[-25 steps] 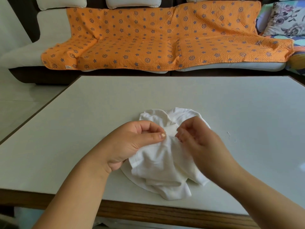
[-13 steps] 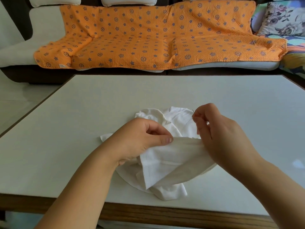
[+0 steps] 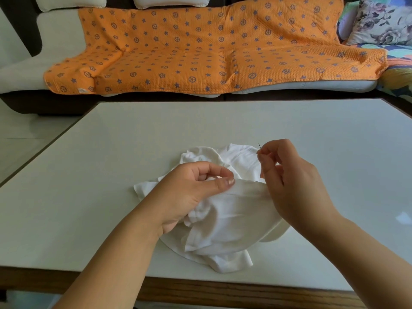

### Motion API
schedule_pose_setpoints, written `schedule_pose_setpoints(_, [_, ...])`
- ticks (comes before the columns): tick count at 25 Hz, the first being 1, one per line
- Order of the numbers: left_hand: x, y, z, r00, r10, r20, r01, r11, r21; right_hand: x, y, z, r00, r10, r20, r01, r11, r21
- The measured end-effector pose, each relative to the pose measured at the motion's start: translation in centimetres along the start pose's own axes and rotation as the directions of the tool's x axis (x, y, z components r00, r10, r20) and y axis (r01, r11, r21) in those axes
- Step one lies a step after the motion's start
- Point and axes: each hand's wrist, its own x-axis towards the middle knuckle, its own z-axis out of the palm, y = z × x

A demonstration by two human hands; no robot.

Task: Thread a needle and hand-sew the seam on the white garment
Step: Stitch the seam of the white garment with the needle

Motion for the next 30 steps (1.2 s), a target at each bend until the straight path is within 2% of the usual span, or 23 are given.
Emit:
schedule_pose_setpoints(4, [-0.1, 0.0, 0.0, 0.999, -0.002, -0.047, 0.007, 0.994, 0.111, -0.1, -0.1, 0.0, 1.000, -0.014, -0.013, 0.014, 1.000, -0.011])
schedule_pose_setpoints(7, [-0.2, -0.2, 0.1, 0.997, 0.025, -0.068, -0.018, 0.995, 0.103, -0.1, 0.3, 0.1, 1.000, -0.022, -0.008, 0.022, 0.999, -0.036])
schedule_pose_setpoints(9, [-0.2, -0.3, 0.1, 0.996, 0.047, -0.075, -0.039, 0.994, 0.100, -0.2, 0.1, -0.1, 0.995, -0.094, -0.036, 0.089, 0.988, -0.127])
schedule_pose_setpoints(11, [-0.2, -0.3, 0.1, 0.996, 0.062, -0.072, -0.056, 0.995, 0.079, -0.8, -0.7, -0.8, 0.987, -0.139, -0.078, 0.130, 0.985, -0.113])
schedule_pose_setpoints(13, [-0.2, -0.2, 0.1, 0.994, 0.083, -0.070, -0.078, 0.995, 0.070, -1.4, -2.1, -1.7, 1.000, -0.013, 0.010, 0.012, 0.996, 0.084])
schedule_pose_setpoints(14, [-0.2, -0.2, 0.0, 0.993, 0.092, -0.070, -0.087, 0.994, 0.072, -1.5, -2.8, -2.0, 0.987, 0.082, 0.137, -0.107, 0.976, 0.188])
schedule_pose_setpoints(16, [-0.2, -0.2, 0.0, 0.993, 0.092, -0.069, -0.086, 0.992, 0.094, -1.6, -3.5, -2.1, 0.895, 0.193, 0.402, -0.304, 0.924, 0.232])
schedule_pose_setpoints(17, [-0.2, -0.2, 0.0, 0.993, 0.092, -0.069, -0.085, 0.991, 0.105, -1.5, -3.4, -2.0, 0.854, 0.217, 0.473, -0.349, 0.914, 0.210])
schedule_pose_setpoints(20, [-0.2, -0.3, 0.0, 0.994, 0.090, -0.069, -0.083, 0.992, 0.097, -1.3, -3.1, -1.6, 0.815, 0.278, 0.509, -0.411, 0.895, 0.170])
schedule_pose_setpoints(30, [-0.3, -0.3, -0.2, 0.994, 0.089, -0.066, -0.082, 0.992, 0.100, -1.1, -2.8, -1.1, 0.791, 0.305, 0.530, -0.475, 0.853, 0.217])
